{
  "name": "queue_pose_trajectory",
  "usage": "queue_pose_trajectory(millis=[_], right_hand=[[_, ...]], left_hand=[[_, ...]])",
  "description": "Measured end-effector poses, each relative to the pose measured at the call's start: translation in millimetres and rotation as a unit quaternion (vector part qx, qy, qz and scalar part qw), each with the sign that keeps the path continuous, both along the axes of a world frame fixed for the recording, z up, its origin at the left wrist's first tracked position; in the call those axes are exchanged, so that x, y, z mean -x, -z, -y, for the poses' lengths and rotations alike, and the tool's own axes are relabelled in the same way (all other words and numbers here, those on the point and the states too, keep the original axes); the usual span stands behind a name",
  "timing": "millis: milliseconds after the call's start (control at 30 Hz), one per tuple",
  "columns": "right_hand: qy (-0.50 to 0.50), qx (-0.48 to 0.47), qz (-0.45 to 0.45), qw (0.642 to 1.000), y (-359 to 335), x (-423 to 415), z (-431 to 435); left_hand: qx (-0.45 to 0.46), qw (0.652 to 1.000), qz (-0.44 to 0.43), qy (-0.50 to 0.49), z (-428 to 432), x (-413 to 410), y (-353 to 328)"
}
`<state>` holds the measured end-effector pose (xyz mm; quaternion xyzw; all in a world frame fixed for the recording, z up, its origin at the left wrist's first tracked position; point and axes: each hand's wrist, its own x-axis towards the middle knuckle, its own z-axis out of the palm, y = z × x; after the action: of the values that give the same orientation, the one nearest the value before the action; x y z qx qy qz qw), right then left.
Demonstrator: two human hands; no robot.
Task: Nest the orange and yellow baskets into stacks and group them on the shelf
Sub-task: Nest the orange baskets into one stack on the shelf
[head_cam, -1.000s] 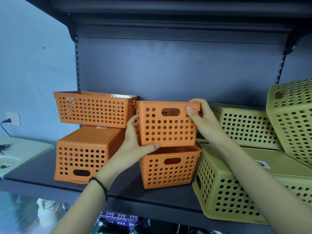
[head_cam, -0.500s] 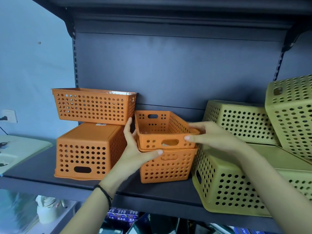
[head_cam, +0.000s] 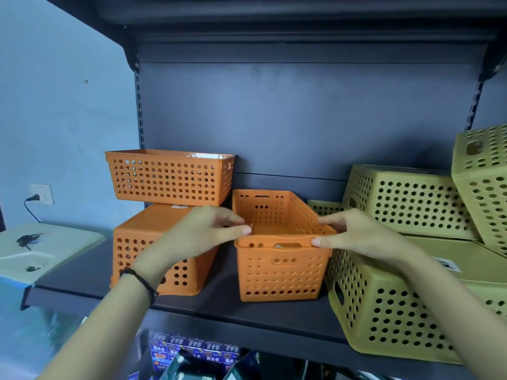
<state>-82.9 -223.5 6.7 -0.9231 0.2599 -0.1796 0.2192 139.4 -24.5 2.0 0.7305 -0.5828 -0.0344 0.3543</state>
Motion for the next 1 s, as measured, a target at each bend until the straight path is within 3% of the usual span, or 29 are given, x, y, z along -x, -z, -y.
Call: queue_pose_trajectory(millis=[67,167,233,300,367,600,767,900,1000], right_hand=[[-0.005,0.0,0.003,1.0,-2,-1,2],[-0.011,0.011,-0.007,1.0,-3,-4,4],[-0.005,0.019,-0.007,1.0,-4,-6,5],[0.0,0.017,-0.006,1.0,-3,-7,6],[0.0,0.006,-0.003,1.0,-2,-7,6],[0.003,0.002,-0.002,1.0,0,-7,7],[-0.042,-0.035,0.003,0.999,6,-6,12],[-0.025,-0.056,0.08,0.995,-3,-9,4],[-0.012,-0.063,0.206,0.976,-14,-18,-5]], left_hand=[[0.063,0.997,0.02,-0.041,-4,-19,-23],[0.158,0.936,0.241,-0.202,3,-65,-48],[0.094,0.898,0.342,-0.259,13,-102,-53],[-0.001,0.903,0.325,-0.28,21,-128,-53],[-0.028,0.921,0.267,-0.282,28,-144,-48],[0.091,0.945,0.167,-0.265,32,-133,-49],[0.217,0.936,0.172,-0.217,12,-114,-63],[0.346,0.917,0.144,-0.139,-5,-91,-88],[0.339,0.928,0.148,-0.052,-15,-72,-104]])
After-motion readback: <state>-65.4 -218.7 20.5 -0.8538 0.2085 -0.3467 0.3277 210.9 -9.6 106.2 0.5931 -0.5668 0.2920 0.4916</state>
